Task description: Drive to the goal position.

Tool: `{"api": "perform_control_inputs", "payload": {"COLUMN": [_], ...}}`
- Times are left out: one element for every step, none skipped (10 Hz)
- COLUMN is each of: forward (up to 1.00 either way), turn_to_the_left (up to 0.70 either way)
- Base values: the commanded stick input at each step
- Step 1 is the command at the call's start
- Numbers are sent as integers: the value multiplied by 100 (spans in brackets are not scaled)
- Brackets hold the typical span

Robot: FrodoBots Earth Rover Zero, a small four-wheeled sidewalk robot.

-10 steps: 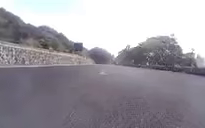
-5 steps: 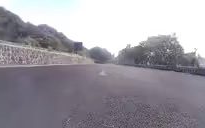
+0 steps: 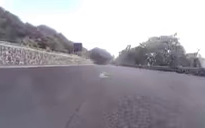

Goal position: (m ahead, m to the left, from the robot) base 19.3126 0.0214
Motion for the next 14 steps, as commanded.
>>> {"api": "perform_control_inputs", "payload": {"forward": [70,70,70,70,70,70,70,70,70,70,70,70,70,70], "turn_to_the_left": [0,0,0,0,0,0,0,0,0,0,0,0,0,0]}}
